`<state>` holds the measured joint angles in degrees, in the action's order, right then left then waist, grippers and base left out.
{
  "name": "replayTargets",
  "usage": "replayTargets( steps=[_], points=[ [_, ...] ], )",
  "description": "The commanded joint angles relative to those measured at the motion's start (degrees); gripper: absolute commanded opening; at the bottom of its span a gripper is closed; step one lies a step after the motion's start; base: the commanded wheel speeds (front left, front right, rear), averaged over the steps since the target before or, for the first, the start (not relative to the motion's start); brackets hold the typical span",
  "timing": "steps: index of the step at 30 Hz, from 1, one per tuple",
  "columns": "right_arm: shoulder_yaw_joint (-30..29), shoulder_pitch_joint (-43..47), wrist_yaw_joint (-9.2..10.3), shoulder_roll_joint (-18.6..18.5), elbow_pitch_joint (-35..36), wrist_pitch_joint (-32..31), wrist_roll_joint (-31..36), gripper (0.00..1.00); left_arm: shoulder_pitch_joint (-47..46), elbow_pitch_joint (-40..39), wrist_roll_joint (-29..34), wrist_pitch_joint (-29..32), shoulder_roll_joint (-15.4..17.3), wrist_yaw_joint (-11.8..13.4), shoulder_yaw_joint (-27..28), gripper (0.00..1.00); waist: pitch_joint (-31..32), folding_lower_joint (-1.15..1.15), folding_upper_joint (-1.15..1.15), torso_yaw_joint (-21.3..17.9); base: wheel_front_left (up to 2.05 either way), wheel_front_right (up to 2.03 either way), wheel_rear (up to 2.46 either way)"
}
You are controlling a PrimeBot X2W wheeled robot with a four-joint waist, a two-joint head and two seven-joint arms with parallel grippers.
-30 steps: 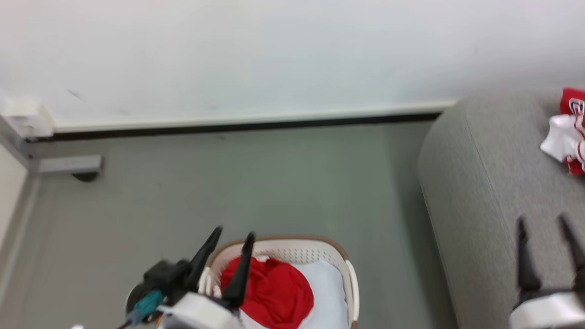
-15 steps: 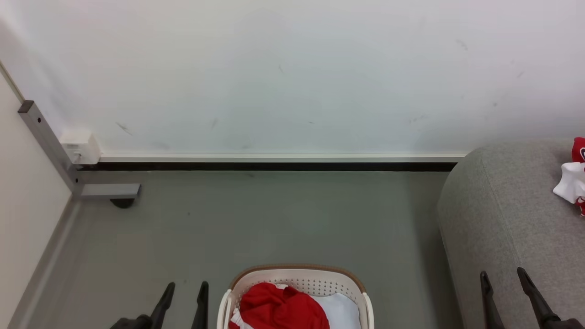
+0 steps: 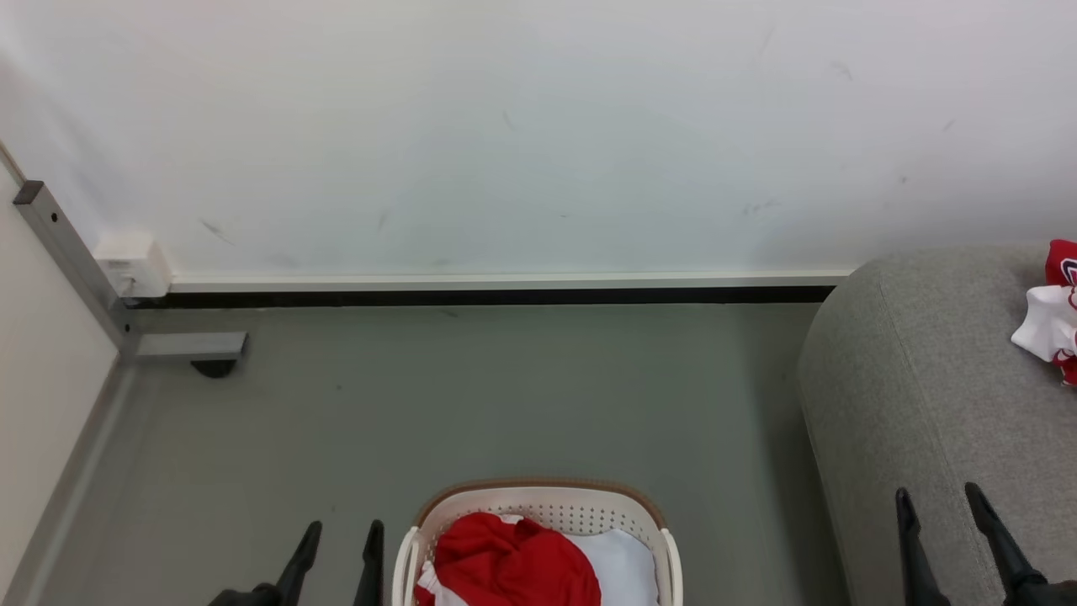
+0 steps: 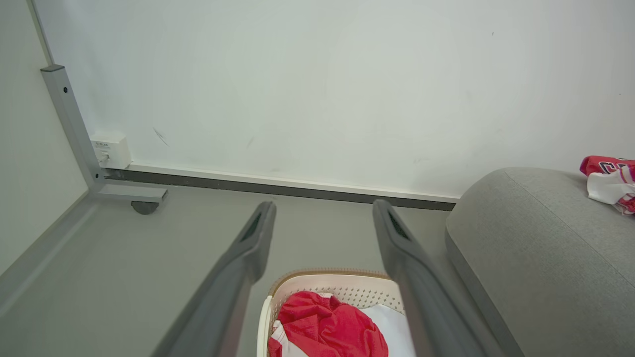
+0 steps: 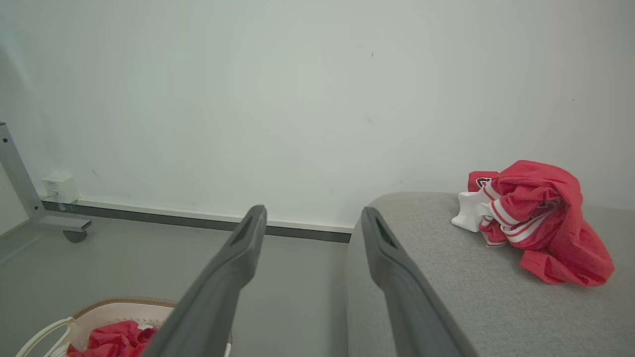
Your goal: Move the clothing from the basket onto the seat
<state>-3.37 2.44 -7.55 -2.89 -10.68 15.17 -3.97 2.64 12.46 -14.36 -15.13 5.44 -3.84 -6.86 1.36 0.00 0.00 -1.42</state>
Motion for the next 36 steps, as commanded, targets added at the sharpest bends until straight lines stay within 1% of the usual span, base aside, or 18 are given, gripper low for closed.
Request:
replayTargets(
  steps=[1, 3, 7, 10, 11, 12, 17, 22, 25, 28, 31, 36],
  points=[
    [-1.3, -1.3, 0.12, -0.1, 1.1, 0.0, 0.1, 1.00, -1.3, 0.3, 1.5, 0.0, -0.4, -0.5, -0.2, 1.00, -1.2, 0.00, 0.00, -0.5, 0.00, 0.00, 0.00],
    [-1.8, -1.6, 0.12, -0.1, 1.4, 0.0, 0.3, 1.00, -1.9, 0.8, 2.0, 0.0, -0.5, -0.7, -0.4, 1.00, -1.7, 0.00, 0.00, -0.6, 0.00, 0.00, 0.00],
    [-4.8, -5.1, 0.12, 0.0, 4.2, 0.0, 1.5, 1.00, -8.6, 4.1, 4.3, 0.0, -1.1, -1.2, -3.5, 1.00, -8.3, 0.00, 0.00, -1.5, 0.00, 0.00, 0.00],
    [-5.9, -8.7, 0.12, -0.1, 6.3, 0.0, 2.0, 1.00, -15.4, 7.1, 6.4, 1.7, -1.3, -1.4, -5.9, 1.00, -14.6, 0.00, 0.00, -2.1, 0.00, 0.00, 0.00],
    [-5.9, -10.0, 0.12, 0.0, 6.9, 0.0, 2.2, 1.00, -17.8, 7.9, 6.7, 2.3, -1.4, -1.5, -6.5, 1.00, -16.9, 0.00, 0.00, -2.3, 0.00, 0.00, 0.00],
    [-5.9, -10.0, 0.12, 0.0, 6.9, 0.0, 2.2, 1.00, -17.8, 7.9, 6.7, 2.3, -1.4, -1.5, -6.5, 1.00, -16.9, 0.00, 0.00, -2.3, 0.00, 0.00, 0.00],
    [-6.1, -16.4, 0.12, 0.0, 9.6, 0.0, 2.3, 1.00, -28.3, 14.1, 9.4, 5.1, -1.7, -1.8, -9.9, 1.00, -26.7, 0.00, 0.00, -4.0, 0.00, 0.00, 0.00],
    [-6.4, -20.7, 0.12, 0.0, 11.8, 0.0, 1.6, 1.00, -36.5, 21.1, 11.6, 8.6, -1.9, -2.6, -14.7, 1.00, -34.2, 0.00, 0.00, -5.5, 0.00, 0.00, 0.00],
    [-6.0, -22.9, 0.12, 0.0, 12.7, 0.0, 1.4, 1.00, -40.6, 25.5, 12.0, 11.3, -2.0, -3.0, -17.4, 1.00, -38.0, 0.00, 0.00, -6.3, 0.00, 0.00, 0.00],
    [-5.4, -24.3, 0.12, 0.0, 13.7, 0.0, 1.0, 1.00, -44.1, 29.7, 11.4, 13.1, -2.2, -3.1, -19.0, 1.00, -41.2, 0.00, 0.00, -7.1, 0.00, 0.00, 0.00],
    [-4.7, -25.4, 0.12, 0.0, 14.6, 0.0, 1.0, 1.00, -46.9, 34.0, 11.1, 14.7, -2.3, -2.7, -19.9, 1.00, -44.2, 0.00, 0.00, -7.9, 0.00, 0.00, 0.00],
    [-5.1, -26.4, 0.12, 0.0, 16.2, 0.0, 1.1, 1.00, -50.3, 39.8, 9.9, 15.4, -2.4, -2.3, -20.5, 1.00, -48.1, 0.00, 0.00, -8.9, 0.00, 0.00, 0.00]
  ],
)
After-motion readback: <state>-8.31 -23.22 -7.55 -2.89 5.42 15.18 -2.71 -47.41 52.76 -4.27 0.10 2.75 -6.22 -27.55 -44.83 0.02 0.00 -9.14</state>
